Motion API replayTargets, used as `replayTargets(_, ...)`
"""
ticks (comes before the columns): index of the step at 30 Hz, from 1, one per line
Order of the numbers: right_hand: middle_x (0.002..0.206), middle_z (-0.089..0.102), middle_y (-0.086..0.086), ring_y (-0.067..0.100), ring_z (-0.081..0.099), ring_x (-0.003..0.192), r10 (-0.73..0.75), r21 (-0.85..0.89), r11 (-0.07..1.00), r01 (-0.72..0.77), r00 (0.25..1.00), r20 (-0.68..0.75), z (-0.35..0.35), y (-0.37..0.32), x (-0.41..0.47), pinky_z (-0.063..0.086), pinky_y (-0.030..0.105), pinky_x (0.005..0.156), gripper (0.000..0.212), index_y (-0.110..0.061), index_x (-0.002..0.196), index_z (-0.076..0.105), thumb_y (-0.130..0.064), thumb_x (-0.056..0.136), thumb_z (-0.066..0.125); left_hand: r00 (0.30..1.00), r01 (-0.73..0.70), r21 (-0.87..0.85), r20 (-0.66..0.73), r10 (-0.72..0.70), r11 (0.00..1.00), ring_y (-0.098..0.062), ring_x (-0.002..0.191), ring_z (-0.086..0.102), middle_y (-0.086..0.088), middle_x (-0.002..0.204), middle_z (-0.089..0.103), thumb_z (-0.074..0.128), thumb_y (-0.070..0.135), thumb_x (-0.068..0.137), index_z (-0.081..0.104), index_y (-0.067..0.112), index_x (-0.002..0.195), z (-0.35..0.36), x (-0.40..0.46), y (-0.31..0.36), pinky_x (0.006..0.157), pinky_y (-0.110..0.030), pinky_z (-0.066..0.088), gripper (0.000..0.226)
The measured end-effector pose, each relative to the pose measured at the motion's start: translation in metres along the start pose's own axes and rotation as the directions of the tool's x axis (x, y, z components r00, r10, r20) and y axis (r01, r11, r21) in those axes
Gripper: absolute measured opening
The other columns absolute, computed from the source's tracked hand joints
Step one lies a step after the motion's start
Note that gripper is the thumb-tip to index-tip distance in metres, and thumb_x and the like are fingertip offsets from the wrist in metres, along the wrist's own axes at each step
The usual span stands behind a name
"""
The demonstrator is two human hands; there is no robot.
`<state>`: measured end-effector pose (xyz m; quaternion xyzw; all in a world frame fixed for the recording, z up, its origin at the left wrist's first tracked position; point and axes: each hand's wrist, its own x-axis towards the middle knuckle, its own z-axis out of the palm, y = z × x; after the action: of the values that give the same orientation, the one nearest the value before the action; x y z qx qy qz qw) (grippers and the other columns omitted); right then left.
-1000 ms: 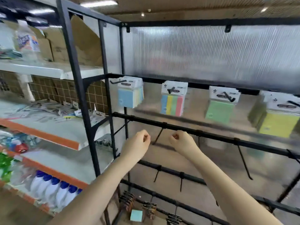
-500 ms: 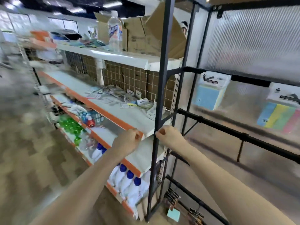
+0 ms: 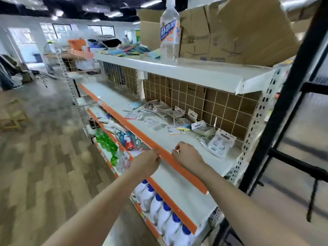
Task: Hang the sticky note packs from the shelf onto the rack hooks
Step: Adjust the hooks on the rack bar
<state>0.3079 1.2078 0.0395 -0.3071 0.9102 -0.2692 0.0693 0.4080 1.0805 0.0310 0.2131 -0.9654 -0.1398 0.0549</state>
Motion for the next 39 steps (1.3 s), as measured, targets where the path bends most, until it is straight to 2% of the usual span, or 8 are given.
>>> replayTargets(8,0.119,0.059,0.009,0.029,0.056,0.106,0.076,-0.050,0.996,-0.074,0.996,0.045,0.040,-0.010,0.091,0.045,0.035,0.081,0.032,-0.011,0.114,0.056,-0.033,0.092,0.047,1.000,-0.007,0.044,-0.013,0.008,0.999,-0.023,0.103,0.059,-0.003,0.118,0.060,0.039,0.029,0.099,0.050,0.020,0.123,0.015,0.072,-0.053,0.068,-0.031,0.044,0.028)
replayTargets(13,0.126,0.055,0.012,0.030,0.052,0.116,0.129,-0.040,0.991,-0.128,0.991,0.020,0.072,-0.008,0.136,0.042,0.036,0.093,0.035,-0.009,0.122,0.054,-0.028,0.094,0.047,0.998,-0.065,0.008,0.020,0.065,0.998,-0.027,0.096,0.060,-0.009,0.111,0.061,0.039,0.023,0.097,0.052,0.013,0.115,0.026,0.124,-0.079,0.074,-0.036,0.050,0.024)
replayTargets(20,0.135,0.045,0.014,0.030,0.041,0.125,0.234,-0.095,0.966,-0.241,0.969,-0.072,0.112,-0.016,0.207,0.032,0.035,0.103,0.040,-0.009,0.132,0.046,-0.026,0.096,0.046,0.982,-0.184,-0.003,0.050,0.184,0.983,-0.027,0.120,0.047,-0.008,0.130,0.051,0.043,0.023,0.097,0.043,0.016,0.133,0.034,0.217,-0.122,0.091,-0.038,0.042,0.036)
replayTargets(23,0.141,0.037,0.011,0.028,0.033,0.130,0.321,-0.143,0.931,-0.335,0.940,-0.112,0.126,-0.021,0.226,0.034,0.037,0.105,0.045,-0.010,0.138,0.039,-0.029,0.098,0.044,0.965,-0.253,0.055,0.085,0.248,0.966,-0.027,0.123,0.044,-0.008,0.130,0.048,0.044,0.021,0.095,0.040,0.016,0.133,0.043,0.250,-0.136,0.094,-0.040,0.043,0.039)
replayTargets(27,0.145,0.030,0.013,0.029,0.026,0.135,0.399,-0.202,0.879,-0.433,0.897,-0.189,0.140,-0.025,0.245,0.027,0.036,0.109,0.052,-0.008,0.142,0.031,-0.033,0.098,0.043,0.936,-0.351,0.094,0.026,0.350,0.932,-0.023,0.129,0.036,-0.003,0.133,0.045,0.044,0.024,0.094,0.040,0.017,0.132,0.054,0.291,-0.155,0.101,-0.034,0.037,0.040)
replayTargets(32,0.156,0.012,0.016,0.030,0.007,0.145,0.516,-0.080,0.833,-0.547,0.821,-0.244,0.159,-0.033,0.260,0.017,0.039,0.116,0.057,-0.006,0.144,0.025,-0.032,0.097,0.045,0.903,-0.428,0.047,-0.025,0.429,0.903,-0.026,0.135,0.033,-0.009,0.138,0.043,0.048,0.035,0.095,0.037,0.013,0.133,0.067,0.333,-0.176,0.108,-0.034,0.031,0.045)
replayTargets(36,0.146,0.031,0.014,0.028,0.024,0.137,0.531,-0.109,0.795,-0.596,0.772,-0.348,0.167,-0.031,0.263,0.023,0.035,0.113,0.050,-0.008,0.137,0.036,-0.031,0.094,0.047,0.879,-0.476,0.054,-0.006,0.477,0.878,-0.025,0.137,0.033,-0.006,0.141,0.043,0.051,0.048,0.090,0.033,0.014,0.138,0.077,0.346,-0.177,0.111,-0.036,0.025,0.062)
replayTargets(39,0.126,0.045,0.010,0.029,0.041,0.119,0.520,-0.175,0.750,-0.638,0.732,-0.440,0.170,-0.033,0.262,0.034,0.037,0.101,0.043,-0.011,0.126,0.049,-0.033,0.090,0.052,0.865,-0.498,0.032,-0.048,0.499,0.867,-0.024,0.135,0.035,-0.005,0.139,0.046,0.051,0.047,0.091,0.041,0.015,0.135,0.083,0.347,-0.180,0.111,-0.037,0.027,0.055)
